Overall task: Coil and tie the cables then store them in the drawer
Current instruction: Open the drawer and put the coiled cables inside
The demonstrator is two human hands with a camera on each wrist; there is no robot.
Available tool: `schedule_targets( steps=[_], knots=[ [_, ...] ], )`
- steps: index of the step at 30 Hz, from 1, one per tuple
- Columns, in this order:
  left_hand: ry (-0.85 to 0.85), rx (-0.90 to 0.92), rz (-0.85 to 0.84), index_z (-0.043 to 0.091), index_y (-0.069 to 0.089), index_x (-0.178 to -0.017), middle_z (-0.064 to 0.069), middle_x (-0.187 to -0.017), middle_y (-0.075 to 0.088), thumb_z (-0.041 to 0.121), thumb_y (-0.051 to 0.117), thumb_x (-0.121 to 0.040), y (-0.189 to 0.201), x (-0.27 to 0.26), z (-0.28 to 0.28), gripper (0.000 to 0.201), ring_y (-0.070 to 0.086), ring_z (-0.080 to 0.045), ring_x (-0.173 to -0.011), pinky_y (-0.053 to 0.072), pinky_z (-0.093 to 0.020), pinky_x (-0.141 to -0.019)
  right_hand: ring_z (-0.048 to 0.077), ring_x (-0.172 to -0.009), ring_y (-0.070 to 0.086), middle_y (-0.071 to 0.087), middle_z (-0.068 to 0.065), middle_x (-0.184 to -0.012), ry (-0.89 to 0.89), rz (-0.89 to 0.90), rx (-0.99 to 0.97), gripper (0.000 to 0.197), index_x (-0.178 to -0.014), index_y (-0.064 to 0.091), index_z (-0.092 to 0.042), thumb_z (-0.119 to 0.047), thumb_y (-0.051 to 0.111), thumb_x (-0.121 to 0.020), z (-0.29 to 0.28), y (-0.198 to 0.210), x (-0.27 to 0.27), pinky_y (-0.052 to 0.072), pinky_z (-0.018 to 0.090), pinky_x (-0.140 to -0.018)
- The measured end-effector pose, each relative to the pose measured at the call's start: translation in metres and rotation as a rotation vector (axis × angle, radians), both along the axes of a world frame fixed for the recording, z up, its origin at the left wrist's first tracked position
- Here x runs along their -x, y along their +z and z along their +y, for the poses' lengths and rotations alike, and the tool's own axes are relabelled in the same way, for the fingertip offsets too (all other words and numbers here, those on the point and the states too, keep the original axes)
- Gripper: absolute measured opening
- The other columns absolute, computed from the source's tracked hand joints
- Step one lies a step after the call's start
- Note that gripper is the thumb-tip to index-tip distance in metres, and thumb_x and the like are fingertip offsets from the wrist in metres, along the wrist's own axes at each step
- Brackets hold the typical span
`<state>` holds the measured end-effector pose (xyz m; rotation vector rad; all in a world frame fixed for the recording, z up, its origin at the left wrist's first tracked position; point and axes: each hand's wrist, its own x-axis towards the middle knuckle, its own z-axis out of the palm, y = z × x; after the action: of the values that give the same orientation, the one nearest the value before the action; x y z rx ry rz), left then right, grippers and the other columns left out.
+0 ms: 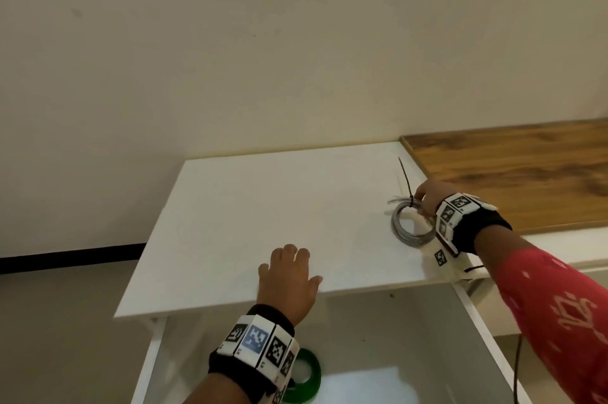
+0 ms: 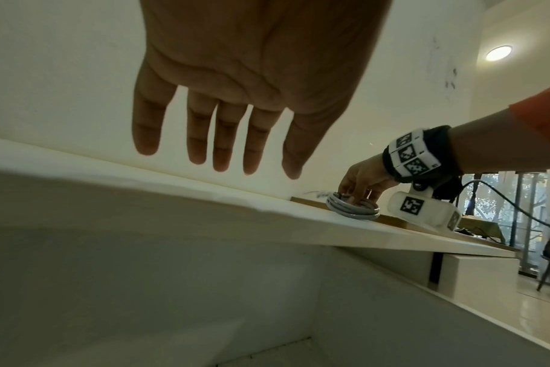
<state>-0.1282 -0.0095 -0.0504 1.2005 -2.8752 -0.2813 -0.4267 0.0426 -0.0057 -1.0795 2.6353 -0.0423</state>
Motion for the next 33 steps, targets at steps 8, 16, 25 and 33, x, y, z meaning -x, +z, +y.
schedule_targets(
  steps=[8,16,25,33],
  knots=[
    [-0.183,0.023,0.086,0.011,0.056,-0.111,-0.008,-0.112,0.057,0.034,0.050,-0.088,0.013,-0.037,0.017,0.033,0.055,-0.027,-0.104,0.045,-0.039,-0.077,0.022,-0.090,0.060,0.068,0.004,-0.095,0.374,-0.115,0.026,0.024,-0.104,0.066,-0.013,-0.009,0.064,-0.080,0.045,0.013,-0.099,0.039,0.024,-0.073],
    [-0.312,-0.155,-0.284,0.011,0.051,-0.118,-0.008,-0.121,0.058,0.038,0.045,-0.092,-0.002,-0.074,-0.003,0.038,0.055,-0.025,-0.108,0.043,-0.033,-0.085,0.027,-0.106,0.057,0.063,0.009,-0.116,0.836,-0.112,-0.386,0.031,-0.115,0.057,-0.013,-0.010,0.057,-0.084,0.036,-0.034,-0.179,0.035,0.025,-0.075],
    [-0.173,-0.350,-0.416,0.007,0.029,-0.138,-0.014,-0.141,0.043,0.048,0.050,-0.087,-0.033,-0.069,-0.029,0.068,0.045,-0.029,-0.126,0.040,-0.041,-0.104,0.033,-0.109,0.055,0.057,0.013,-0.120,0.830,-0.135,-0.527,0.030,-0.113,0.057,-0.012,-0.012,0.058,-0.082,-0.001,-0.135,-0.181,0.047,0.036,-0.090],
    [-0.190,-0.393,-0.430,0.010,0.022,-0.141,-0.014,-0.143,0.039,0.049,0.051,-0.086,-0.056,-0.060,-0.033,0.074,0.042,-0.030,-0.127,0.041,-0.044,-0.103,0.028,-0.106,0.059,0.059,0.004,-0.122,0.630,-0.175,-0.485,0.048,-0.115,0.054,-0.022,-0.014,0.071,-0.071,0.008,-0.215,-0.155,0.047,0.032,-0.085]
  ],
)
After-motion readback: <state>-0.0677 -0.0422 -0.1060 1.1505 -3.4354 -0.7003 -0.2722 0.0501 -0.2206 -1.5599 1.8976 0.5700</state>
